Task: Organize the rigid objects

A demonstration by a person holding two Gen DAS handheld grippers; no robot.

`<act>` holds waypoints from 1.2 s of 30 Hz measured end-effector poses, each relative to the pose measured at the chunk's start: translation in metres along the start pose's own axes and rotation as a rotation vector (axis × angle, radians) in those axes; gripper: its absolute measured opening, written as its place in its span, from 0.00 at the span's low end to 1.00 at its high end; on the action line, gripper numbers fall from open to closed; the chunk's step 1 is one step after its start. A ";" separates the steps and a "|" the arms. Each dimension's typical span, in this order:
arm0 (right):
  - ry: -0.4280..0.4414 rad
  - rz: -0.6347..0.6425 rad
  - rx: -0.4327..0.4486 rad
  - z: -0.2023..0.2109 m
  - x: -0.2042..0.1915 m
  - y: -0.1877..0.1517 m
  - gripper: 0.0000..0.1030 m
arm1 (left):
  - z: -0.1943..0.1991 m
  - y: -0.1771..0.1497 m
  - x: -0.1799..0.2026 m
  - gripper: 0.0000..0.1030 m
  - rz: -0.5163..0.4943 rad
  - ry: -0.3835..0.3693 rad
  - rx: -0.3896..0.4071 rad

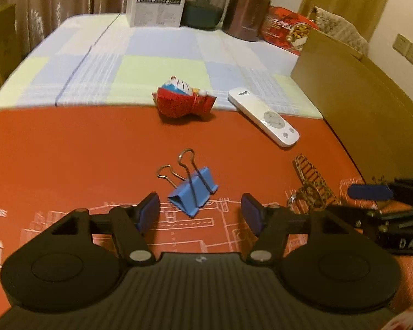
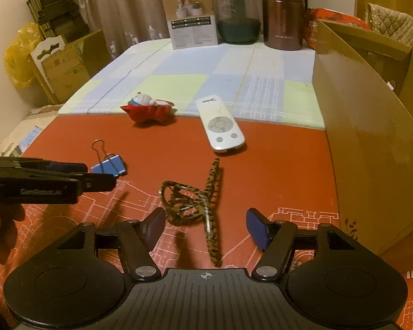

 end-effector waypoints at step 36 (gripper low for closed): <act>0.003 -0.096 0.024 -0.003 0.020 0.008 0.61 | -0.013 0.018 -0.026 0.47 -0.086 0.078 0.073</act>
Point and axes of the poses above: each gripper's, at about its wrist camera, not at the fingertips, and z roughly against the way its jaws point, x to its right, y to its top, the point moved 7 cm from there along -z, roughly the way its jaws point, and after that the axes turned 1 degree about -x, right-handed, at the moved point
